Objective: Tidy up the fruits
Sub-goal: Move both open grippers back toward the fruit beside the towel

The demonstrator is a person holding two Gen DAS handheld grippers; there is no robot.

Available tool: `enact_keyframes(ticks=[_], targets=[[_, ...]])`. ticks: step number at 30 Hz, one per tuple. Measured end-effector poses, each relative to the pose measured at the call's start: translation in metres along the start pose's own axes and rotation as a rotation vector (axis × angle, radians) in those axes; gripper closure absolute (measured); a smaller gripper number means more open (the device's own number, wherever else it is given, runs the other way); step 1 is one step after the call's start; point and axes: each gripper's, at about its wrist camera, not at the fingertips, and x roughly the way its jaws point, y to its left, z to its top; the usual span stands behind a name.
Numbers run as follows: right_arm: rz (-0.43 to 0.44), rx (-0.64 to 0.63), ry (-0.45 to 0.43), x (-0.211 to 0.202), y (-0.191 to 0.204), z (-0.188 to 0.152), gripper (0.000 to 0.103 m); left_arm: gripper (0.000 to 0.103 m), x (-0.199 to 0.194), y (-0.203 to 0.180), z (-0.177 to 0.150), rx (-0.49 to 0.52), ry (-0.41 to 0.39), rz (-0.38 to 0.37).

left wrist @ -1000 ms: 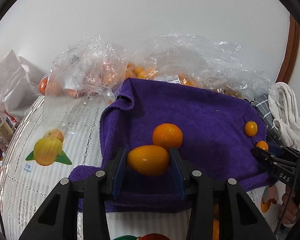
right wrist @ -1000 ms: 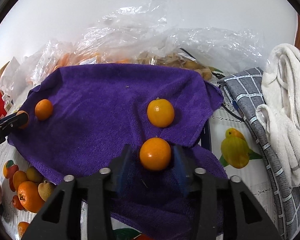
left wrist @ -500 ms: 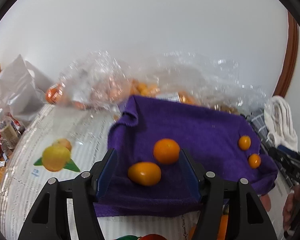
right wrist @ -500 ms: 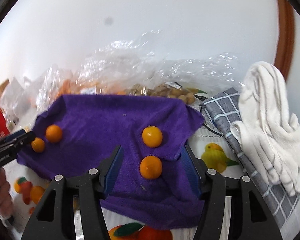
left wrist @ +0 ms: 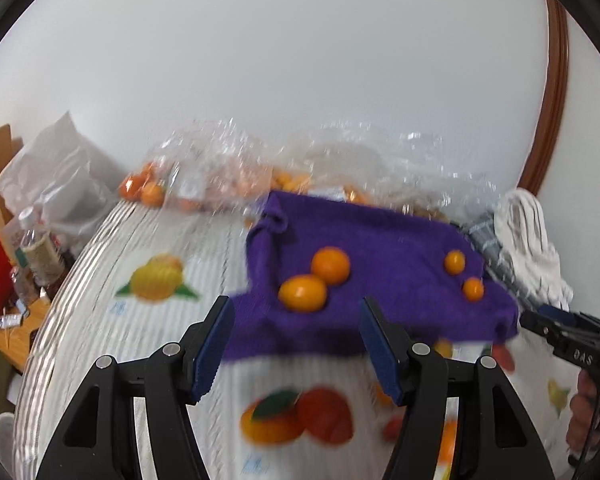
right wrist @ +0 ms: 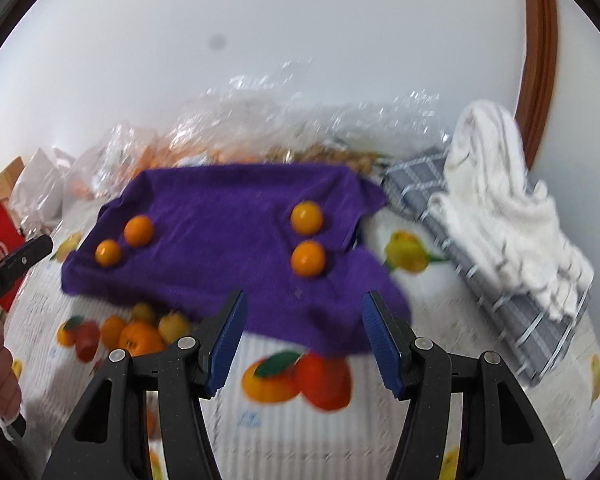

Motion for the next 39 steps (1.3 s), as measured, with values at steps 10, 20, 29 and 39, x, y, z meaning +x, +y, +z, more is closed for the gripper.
enact_keyframes(ticks=[10,20,29,39], targets=[[0.063,-0.092,0.031,0.002,0.043,-0.033,0.049,0.041,-0.012,0.038,-0.041,-0.066,0.082,0.058],[0.144,-0.093,0.058,0.002,0.058,-0.042,0.048,0.036,-0.008,0.029,-0.046,-0.012,0.089,0.121],[0.171,-0.131,0.09,0.015,0.078,-0.045,0.048,0.036,-0.005,0.043,-0.046,-0.087,0.111,0.118],[0.175,-0.129,0.088,0.03,0.088,-0.038,0.048,0.036,-0.003,0.043,-0.046,-0.095,0.118,0.118]])
